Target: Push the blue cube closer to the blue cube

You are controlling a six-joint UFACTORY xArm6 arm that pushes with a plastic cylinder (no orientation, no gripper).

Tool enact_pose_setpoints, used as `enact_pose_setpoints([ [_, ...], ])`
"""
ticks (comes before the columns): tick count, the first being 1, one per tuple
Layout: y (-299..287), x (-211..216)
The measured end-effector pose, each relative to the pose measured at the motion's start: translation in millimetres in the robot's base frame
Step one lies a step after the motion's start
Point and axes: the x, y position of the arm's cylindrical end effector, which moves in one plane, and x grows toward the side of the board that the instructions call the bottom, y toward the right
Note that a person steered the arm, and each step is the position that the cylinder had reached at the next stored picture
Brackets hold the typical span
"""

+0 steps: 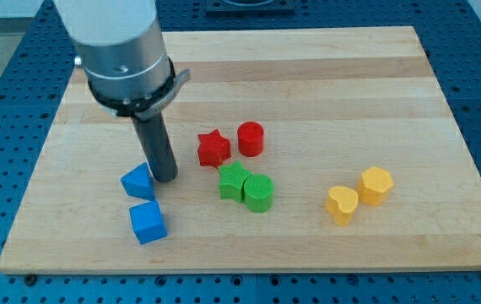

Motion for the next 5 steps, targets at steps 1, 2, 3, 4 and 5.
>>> enact_pose_setpoints([
  [1,-14,-17],
  [2,-50,-16],
  [3,-59,-7],
  [4,-35,11],
  [5,-25,2],
])
